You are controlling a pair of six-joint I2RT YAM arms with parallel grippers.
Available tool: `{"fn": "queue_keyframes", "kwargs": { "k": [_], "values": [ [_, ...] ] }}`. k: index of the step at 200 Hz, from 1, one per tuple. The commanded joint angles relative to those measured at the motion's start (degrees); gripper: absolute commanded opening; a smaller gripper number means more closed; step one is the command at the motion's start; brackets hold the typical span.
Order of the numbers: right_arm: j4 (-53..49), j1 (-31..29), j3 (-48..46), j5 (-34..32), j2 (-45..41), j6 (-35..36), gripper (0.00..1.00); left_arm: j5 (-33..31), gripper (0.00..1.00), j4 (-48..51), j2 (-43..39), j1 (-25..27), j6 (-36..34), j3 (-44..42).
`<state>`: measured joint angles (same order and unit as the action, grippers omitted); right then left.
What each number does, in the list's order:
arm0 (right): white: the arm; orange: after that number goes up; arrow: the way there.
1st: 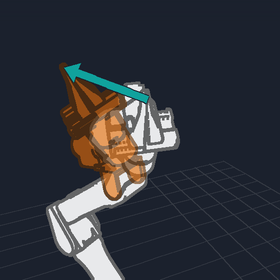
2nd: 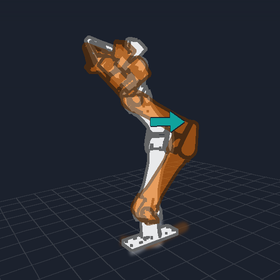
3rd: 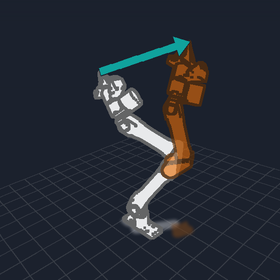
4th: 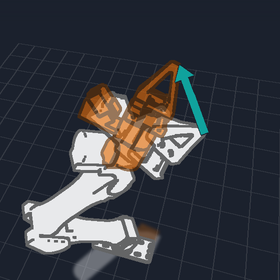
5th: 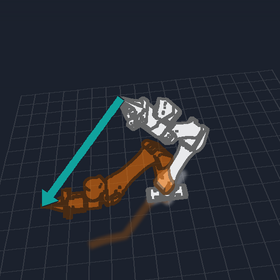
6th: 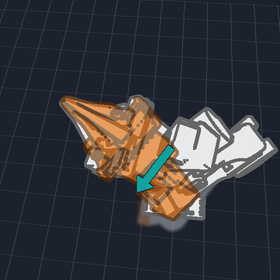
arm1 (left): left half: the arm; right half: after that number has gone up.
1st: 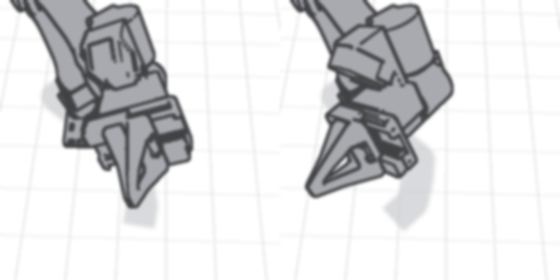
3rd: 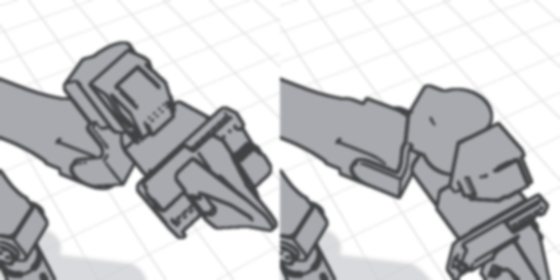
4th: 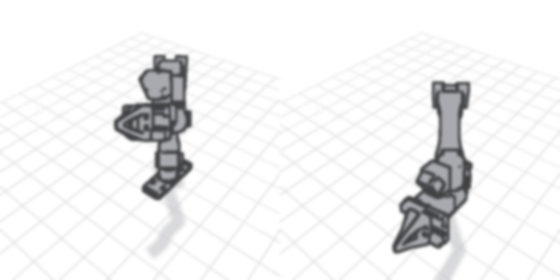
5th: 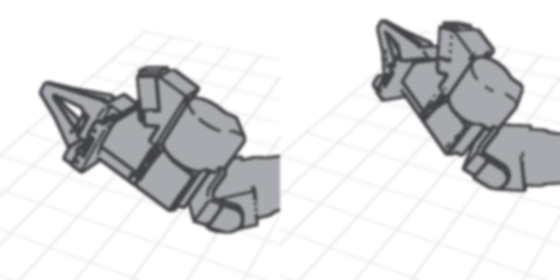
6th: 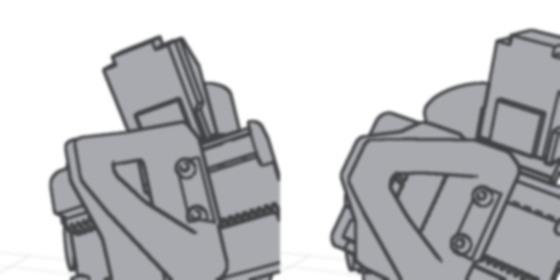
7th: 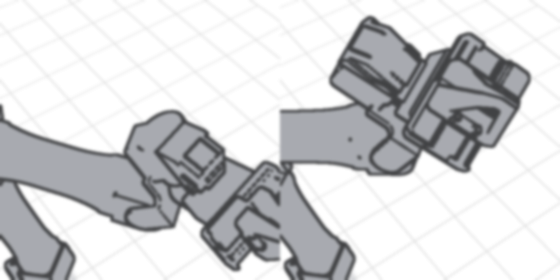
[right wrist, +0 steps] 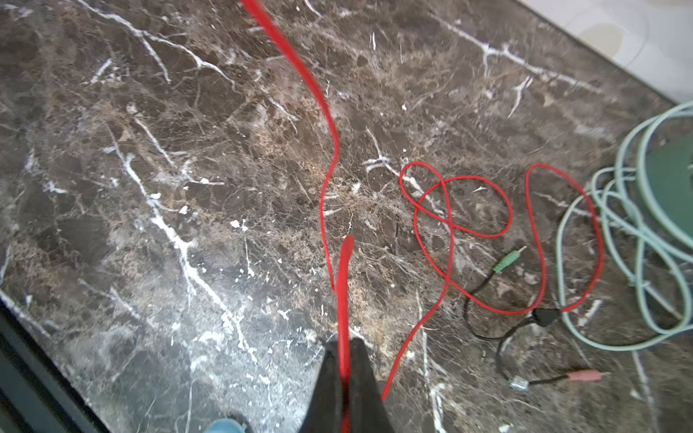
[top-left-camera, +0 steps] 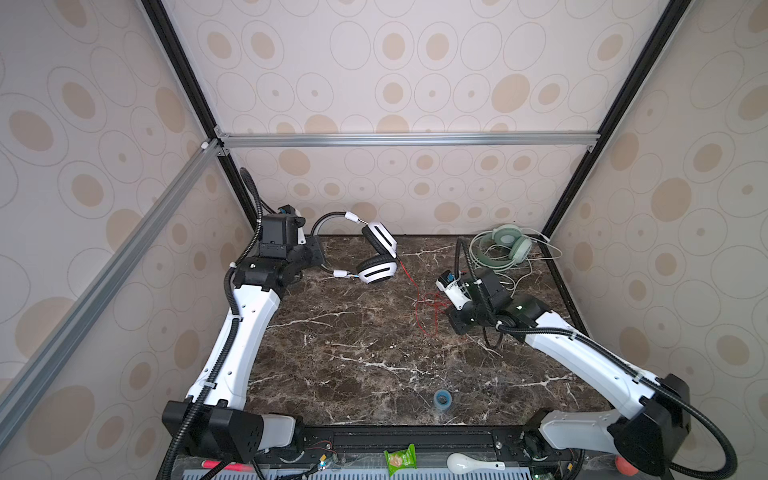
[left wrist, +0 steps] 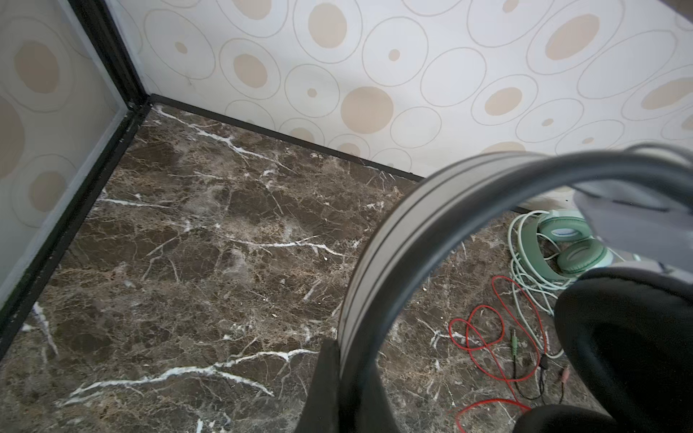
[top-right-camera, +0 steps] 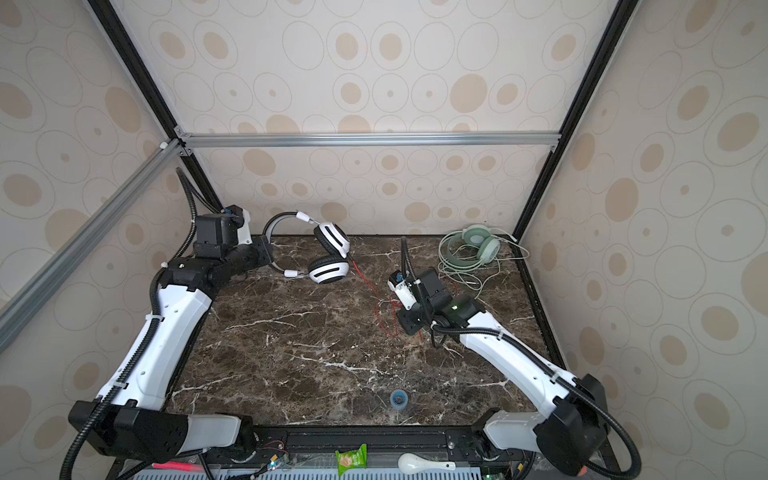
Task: Wrap the headphones
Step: 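Lift the red cable up over the held headphones with the right gripper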
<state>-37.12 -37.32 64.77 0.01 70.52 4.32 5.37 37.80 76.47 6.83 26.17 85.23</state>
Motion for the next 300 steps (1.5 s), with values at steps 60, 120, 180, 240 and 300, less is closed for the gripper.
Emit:
{"fn": "queue_keyframes", "kwargs": {
  "k": [60,120,180,240,300],
  "values": [
    [-18.4,-14.1,31.6,-3.7,4.6,10.2,0.0,-4.2,0.0,-5.0,-4.3,0.1,-4.4,-3.3],
    [-19.1,-17.0,50.4,-8.2,17.7,11.5,0.0,-4.3,0.0,-7.8,-6.0,3.6,-4.3,-8.7],
    [-22.8,-15.7,66.5,-15.5,29.7,10.8,0.0,-4.8,0.0,-6.7,-8.2,6.4,-9.0,-12.9],
    [-24.0,-9.2,75.3,-13.5,33.5,6.2,0.0,-1.1,0.0,-8.2,-11.1,7.6,-13.2,-16.5],
    [-18.1,-9.2,65.2,-4.3,27.6,7.7,0.0,-6.3,0.0,-8.6,-11.2,7.8,-13.2,-16.3]
  ]
}}
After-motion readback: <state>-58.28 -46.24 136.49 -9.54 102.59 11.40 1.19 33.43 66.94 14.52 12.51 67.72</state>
